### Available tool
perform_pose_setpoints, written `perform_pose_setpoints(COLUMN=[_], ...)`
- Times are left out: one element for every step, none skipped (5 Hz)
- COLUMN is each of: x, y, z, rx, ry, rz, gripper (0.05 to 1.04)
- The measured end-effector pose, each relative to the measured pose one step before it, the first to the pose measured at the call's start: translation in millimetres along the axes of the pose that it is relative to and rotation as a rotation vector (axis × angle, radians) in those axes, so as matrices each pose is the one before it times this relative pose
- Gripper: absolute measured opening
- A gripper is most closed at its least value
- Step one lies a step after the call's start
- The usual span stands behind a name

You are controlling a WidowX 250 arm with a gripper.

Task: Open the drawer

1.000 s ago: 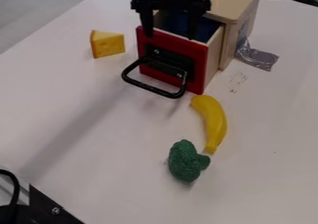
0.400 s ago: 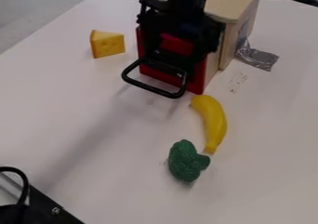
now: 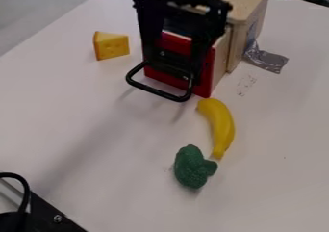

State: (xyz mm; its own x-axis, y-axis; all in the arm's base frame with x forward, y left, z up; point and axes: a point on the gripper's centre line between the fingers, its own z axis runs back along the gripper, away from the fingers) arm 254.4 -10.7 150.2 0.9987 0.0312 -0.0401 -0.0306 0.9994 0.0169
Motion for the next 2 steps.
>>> perform_pose_setpoints(x=[-11.57, -1.58], y=[0.83, 0.11], z=[8.99, 0.37], rx=[-0.0046, 0.0002], ry=[-0.0427, 0.0031], rz=[-0.0176, 0.0], gripper=[0.999, 0.999])
